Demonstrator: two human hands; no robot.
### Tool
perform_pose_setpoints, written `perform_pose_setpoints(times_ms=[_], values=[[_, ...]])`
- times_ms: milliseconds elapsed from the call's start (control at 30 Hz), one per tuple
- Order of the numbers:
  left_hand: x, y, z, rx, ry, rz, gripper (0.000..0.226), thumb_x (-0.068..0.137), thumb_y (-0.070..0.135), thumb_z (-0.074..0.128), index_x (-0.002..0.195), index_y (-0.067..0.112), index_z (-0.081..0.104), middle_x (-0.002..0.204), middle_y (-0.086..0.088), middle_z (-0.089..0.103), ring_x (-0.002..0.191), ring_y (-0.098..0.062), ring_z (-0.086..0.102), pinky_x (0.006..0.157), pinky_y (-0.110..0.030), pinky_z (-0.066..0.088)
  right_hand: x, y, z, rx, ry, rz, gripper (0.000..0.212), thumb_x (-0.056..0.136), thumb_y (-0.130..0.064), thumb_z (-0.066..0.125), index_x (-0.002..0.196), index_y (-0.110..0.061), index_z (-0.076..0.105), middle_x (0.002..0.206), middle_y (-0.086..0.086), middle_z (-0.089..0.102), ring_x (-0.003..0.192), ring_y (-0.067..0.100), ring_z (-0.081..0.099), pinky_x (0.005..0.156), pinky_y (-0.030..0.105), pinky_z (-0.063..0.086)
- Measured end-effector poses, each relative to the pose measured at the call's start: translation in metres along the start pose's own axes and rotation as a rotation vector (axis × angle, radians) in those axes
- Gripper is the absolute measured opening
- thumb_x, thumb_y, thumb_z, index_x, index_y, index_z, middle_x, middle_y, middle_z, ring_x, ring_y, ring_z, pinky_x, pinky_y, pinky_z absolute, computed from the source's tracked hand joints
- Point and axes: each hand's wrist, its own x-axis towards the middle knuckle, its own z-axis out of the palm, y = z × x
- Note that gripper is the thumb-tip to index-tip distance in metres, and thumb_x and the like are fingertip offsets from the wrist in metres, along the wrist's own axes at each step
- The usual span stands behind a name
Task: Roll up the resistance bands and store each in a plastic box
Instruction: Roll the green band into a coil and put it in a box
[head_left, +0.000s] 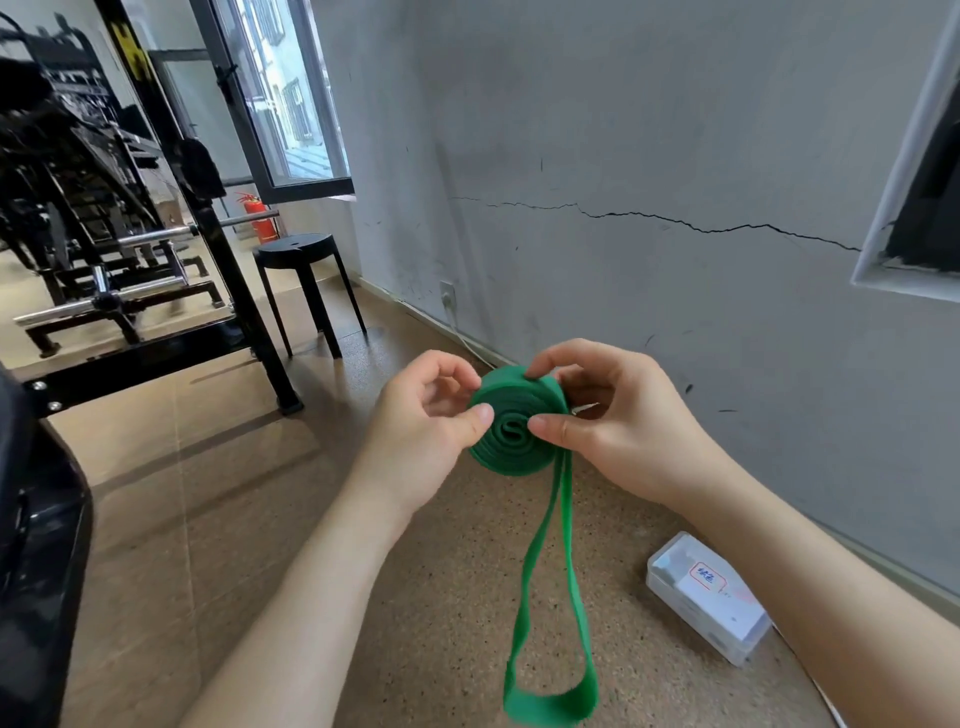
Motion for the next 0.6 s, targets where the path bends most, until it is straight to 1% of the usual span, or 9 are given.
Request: perform_pose_setpoints(times_ms=[67,133,200,267,333,400,500,567,600], values=[[0.0,0.001,-0.007,0.402,-0.033,0.127,0.025,0.078,0.015,0.073,0.089,0.032,0.057,0.099,0.015,0.064,0.095,-0.007,0.062,0.088,-0.039,0.053,0.0,-0.003,-0.002,-0.123,-0.04,-0.036,0.031,0.074,-0.01,0.08,0.096,-0.03,0.069,0.087,-0.004,0.072,0.079,0.014,0.069,0.08,0.04,0.057],[-0.005,0.008,-0.006,0.523,-0.118,0.205,0.038,0.075,0.016,0.074,0.098,0.038,0.052,0.102,0.022,0.06,0.097,-0.001,0.061,0.088,-0.028,0.049,-0.001,-0.008,-0.003,-0.264,-0.085,-0.085,0.032,0.075,-0.011,0.08,0.098,-0.03,0.07,0.084,-0.006,0.071,0.074,0.01,0.065,0.077,0.037,0.055],[-0.009,0.012,-0.003,0.541,-0.19,0.216,0.042,0.075,0.02,0.077,0.101,0.04,0.05,0.103,0.02,0.062,0.098,-0.002,0.059,0.086,-0.023,0.046,-0.002,-0.013,-0.003,-0.399,-0.116,-0.144,0.032,0.075,-0.012,0.079,0.098,-0.031,0.071,0.076,-0.006,0.068,0.065,0.007,0.057,0.07,0.036,0.053],[-0.008,0.012,-0.002,0.508,-0.179,0.195,0.04,0.072,0.021,0.08,0.097,0.039,0.054,0.098,0.016,0.066,0.094,-0.002,0.062,0.084,-0.021,0.05,-0.003,-0.013,0.001,-0.397,-0.115,-0.159,0.033,0.071,-0.013,0.081,0.097,-0.03,0.069,0.075,-0.007,0.067,0.065,0.006,0.056,0.07,0.037,0.053],[-0.006,0.009,-0.003,0.43,-0.131,0.164,0.04,0.069,0.012,0.082,0.091,0.035,0.058,0.089,0.016,0.068,0.084,0.0,0.065,0.078,-0.018,0.054,-0.001,-0.01,0.003,-0.275,-0.104,-0.091,0.036,0.067,-0.014,0.085,0.096,-0.027,0.068,0.086,-0.008,0.071,0.078,0.007,0.065,0.076,0.038,0.055],[-0.003,0.005,-0.003,0.332,-0.112,0.121,0.039,0.068,0.001,0.08,0.087,0.029,0.06,0.082,0.012,0.07,0.075,-0.003,0.068,0.074,-0.021,0.057,0.002,-0.005,0.001,-0.153,-0.13,0.0,0.037,0.066,-0.018,0.088,0.095,-0.026,0.066,0.094,-0.004,0.071,0.086,0.011,0.068,0.08,0.04,0.056],[-0.003,0.004,-0.004,0.139,-0.077,0.056,0.038,0.069,-0.009,0.077,0.083,0.023,0.06,0.08,-0.001,0.073,0.072,-0.016,0.072,0.061,-0.03,0.058,0.002,0.002,-0.006,0.027,-0.124,0.053,0.033,0.063,-0.03,0.087,0.09,-0.028,0.067,0.098,0.008,0.069,0.086,0.029,0.069,0.084,0.049,0.056],[-0.003,0.004,-0.005,0.016,-0.046,0.016,0.036,0.072,-0.012,0.073,0.083,0.019,0.06,0.079,-0.004,0.074,0.07,-0.02,0.072,0.053,-0.029,0.054,0.001,0.003,-0.008,0.148,-0.098,0.074,0.035,0.06,-0.032,0.09,0.087,-0.027,0.068,0.099,0.018,0.069,0.089,0.04,0.067,0.087,0.052,0.055],[-0.003,0.004,-0.006,-0.035,-0.039,-0.004,0.035,0.073,-0.013,0.071,0.084,0.017,0.06,0.078,-0.004,0.074,0.068,-0.02,0.071,0.05,-0.028,0.053,0.002,0.004,-0.009,0.184,-0.088,0.084,0.035,0.058,-0.032,0.09,0.084,-0.025,0.069,0.097,0.02,0.07,0.089,0.041,0.067,0.087,0.052,0.056]])
